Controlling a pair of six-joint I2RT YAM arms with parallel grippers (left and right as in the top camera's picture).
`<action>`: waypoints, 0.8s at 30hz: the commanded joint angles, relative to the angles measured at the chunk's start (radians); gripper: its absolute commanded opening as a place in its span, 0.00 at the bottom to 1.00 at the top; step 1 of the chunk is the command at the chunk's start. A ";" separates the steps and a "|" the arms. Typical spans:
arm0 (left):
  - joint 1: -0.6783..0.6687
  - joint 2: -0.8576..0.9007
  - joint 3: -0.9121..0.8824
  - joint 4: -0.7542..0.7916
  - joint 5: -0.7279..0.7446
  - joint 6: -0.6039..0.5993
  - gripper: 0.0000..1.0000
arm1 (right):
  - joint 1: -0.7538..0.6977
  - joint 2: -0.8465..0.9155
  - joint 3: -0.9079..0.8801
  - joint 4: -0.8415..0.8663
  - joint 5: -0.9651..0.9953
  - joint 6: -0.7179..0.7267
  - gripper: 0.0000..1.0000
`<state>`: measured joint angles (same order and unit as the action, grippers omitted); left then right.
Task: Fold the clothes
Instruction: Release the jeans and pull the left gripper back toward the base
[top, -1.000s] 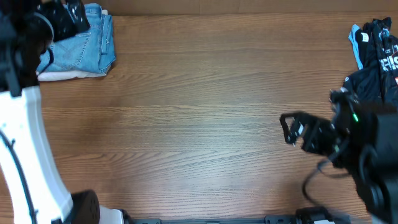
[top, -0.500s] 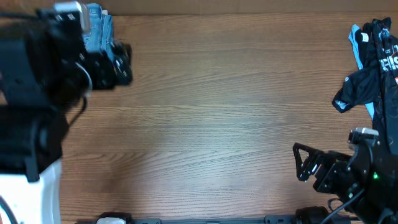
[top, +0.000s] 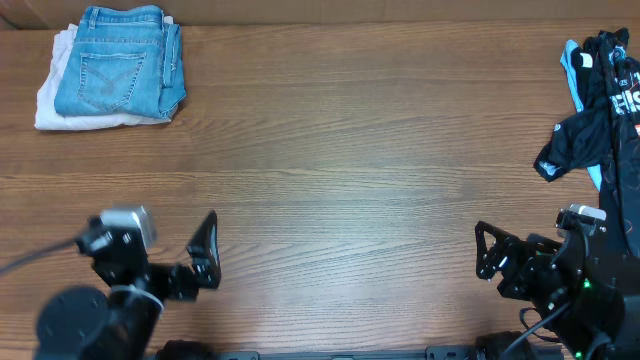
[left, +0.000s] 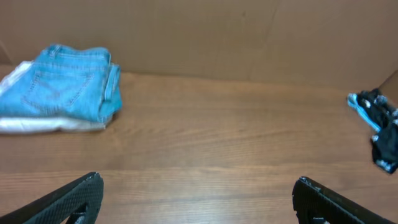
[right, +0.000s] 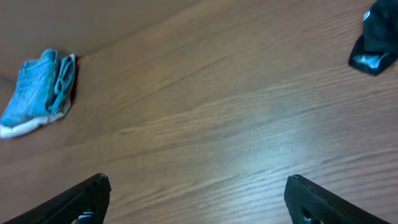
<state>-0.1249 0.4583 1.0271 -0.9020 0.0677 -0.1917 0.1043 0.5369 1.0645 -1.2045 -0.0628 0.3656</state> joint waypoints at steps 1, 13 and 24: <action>-0.008 -0.106 -0.137 0.043 0.000 -0.019 1.00 | -0.006 -0.053 -0.079 0.083 0.079 0.016 0.93; -0.007 -0.110 -0.282 0.121 -0.044 -0.017 1.00 | -0.006 -0.038 -0.114 0.382 0.074 0.038 1.00; -0.007 -0.105 -0.287 0.102 -0.079 -0.014 1.00 | -0.006 -0.034 -0.114 0.386 0.073 0.038 1.00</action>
<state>-0.1249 0.3511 0.7448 -0.7929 0.0097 -0.2031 0.1043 0.5003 0.9535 -0.8230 0.0013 0.3962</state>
